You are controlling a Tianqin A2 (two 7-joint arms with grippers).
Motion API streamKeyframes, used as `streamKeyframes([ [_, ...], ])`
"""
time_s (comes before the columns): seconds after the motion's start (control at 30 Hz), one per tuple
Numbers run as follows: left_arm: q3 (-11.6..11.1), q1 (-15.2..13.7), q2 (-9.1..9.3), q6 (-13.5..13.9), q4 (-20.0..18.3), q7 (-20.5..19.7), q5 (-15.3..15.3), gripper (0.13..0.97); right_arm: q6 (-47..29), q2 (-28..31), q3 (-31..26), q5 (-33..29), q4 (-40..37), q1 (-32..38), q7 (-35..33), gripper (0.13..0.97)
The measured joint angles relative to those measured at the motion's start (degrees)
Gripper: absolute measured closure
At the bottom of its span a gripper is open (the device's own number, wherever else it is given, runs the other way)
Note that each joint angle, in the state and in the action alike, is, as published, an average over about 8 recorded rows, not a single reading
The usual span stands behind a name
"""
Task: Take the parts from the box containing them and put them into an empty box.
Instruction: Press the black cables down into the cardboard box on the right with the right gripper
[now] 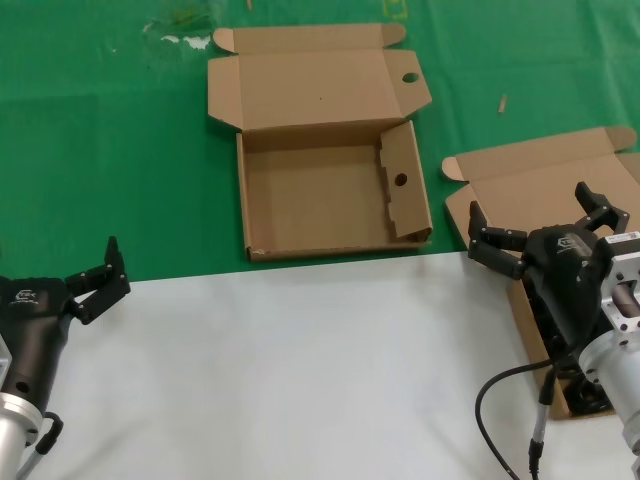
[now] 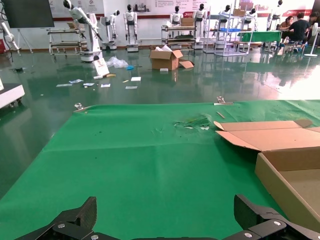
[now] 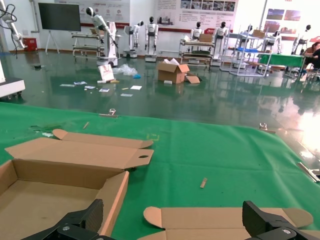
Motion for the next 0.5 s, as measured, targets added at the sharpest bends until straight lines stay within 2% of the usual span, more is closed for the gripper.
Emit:
streamKeyframes([
  [0.37,0.00,0.00,0.00,0.00,0.00,0.00,0.00,0.152,-0.11,-0.11,0.06,-0.06,-0.10,0.05,-0.15,0.129],
  [0.5,0.00,0.00,0.00,0.00,0.00,0.00,0.00,0.195,-1.11,-0.94,0.51,-0.53,-0.96,0.49,-1.51,0.129],
])
